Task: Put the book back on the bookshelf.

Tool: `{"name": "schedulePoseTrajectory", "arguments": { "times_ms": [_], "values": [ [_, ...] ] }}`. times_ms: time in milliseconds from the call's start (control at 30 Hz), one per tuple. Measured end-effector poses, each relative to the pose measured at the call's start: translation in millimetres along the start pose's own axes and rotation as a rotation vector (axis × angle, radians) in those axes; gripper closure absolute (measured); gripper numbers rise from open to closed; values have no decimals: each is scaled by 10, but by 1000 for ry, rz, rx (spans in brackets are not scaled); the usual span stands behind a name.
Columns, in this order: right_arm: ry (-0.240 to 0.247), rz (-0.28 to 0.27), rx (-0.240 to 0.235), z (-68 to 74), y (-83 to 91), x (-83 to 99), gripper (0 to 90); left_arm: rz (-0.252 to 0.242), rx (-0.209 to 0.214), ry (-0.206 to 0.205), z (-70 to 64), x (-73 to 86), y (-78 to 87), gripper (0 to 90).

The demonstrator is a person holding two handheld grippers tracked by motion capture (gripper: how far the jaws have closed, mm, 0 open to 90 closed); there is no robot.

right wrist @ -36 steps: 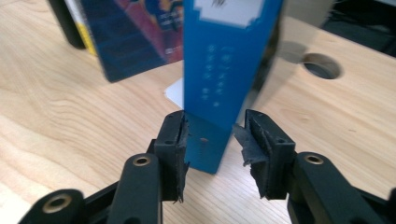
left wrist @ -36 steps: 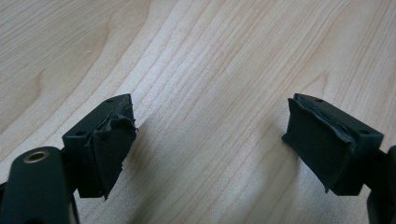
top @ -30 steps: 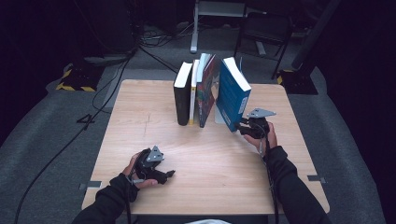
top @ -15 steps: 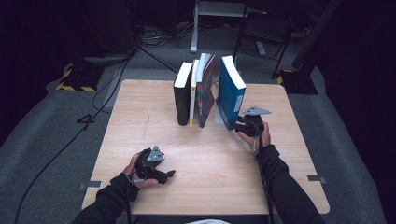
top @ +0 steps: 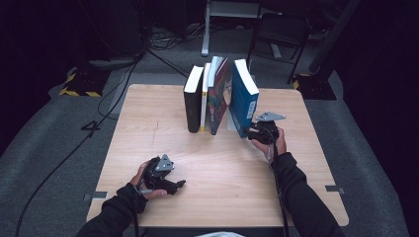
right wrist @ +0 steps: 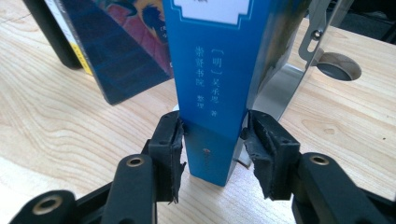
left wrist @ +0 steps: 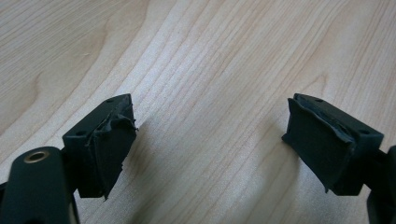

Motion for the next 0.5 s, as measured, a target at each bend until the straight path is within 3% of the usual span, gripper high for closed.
{"name": "schedulePoseTrajectory", "arguments": {
  "times_ms": [500],
  "values": [
    [117, 100, -15, 93, 159, -96, 377, 0, 0, 0, 0, 0, 0, 162]
  ]
}}
Point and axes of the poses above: each handheld gripper's, and its own axes: y roughly backward along the jaws, x roughly out of its underside, z roughly to its left, the point moved 4 cm from there along -y, roughly forward along the jaws, and after that the axes turned 10 degrees about y, right-handed, at the moved point
